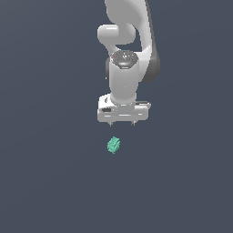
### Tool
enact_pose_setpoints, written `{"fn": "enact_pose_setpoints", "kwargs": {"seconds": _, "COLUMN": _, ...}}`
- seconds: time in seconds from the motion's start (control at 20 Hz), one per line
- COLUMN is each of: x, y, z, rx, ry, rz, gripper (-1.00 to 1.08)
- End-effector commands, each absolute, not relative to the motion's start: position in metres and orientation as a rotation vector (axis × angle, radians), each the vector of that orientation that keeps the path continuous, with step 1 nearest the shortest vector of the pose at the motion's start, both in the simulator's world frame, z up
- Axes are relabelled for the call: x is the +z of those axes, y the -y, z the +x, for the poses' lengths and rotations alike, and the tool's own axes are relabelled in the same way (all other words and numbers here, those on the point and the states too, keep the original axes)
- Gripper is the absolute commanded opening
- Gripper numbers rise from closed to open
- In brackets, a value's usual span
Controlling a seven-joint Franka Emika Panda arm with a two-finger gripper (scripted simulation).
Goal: Pick up the object and move it to a goal position.
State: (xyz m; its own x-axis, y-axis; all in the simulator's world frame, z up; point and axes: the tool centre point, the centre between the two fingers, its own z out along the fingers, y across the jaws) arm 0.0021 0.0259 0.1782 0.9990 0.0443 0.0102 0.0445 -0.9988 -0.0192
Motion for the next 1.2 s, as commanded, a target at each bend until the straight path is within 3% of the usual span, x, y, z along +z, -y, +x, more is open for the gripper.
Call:
{"fn": "enact_pose_setpoints", "kwargs": {"seconds": 0.0, "x": 0.178, "y": -0.026, "z": 0.002, "rx": -0.015, "ry": 0.069, "rz": -3.121, "gripper": 1.0}}
{"fn": "enact_pose_setpoints", "kwargs": {"seconds": 0.5, "x": 0.178, "y": -0.049, "z": -0.003, "rx": -0.005, "ry": 0.211, "rz": -3.12, "gripper": 1.0}}
{"fn": "enact_pose_setpoints", "kwargs": {"seconds": 1.15, "x": 0.16, "y": -0.035, "z": 0.008, "rx": -0.002, "ry": -0.006, "rz": -3.124, "gripper": 1.0}}
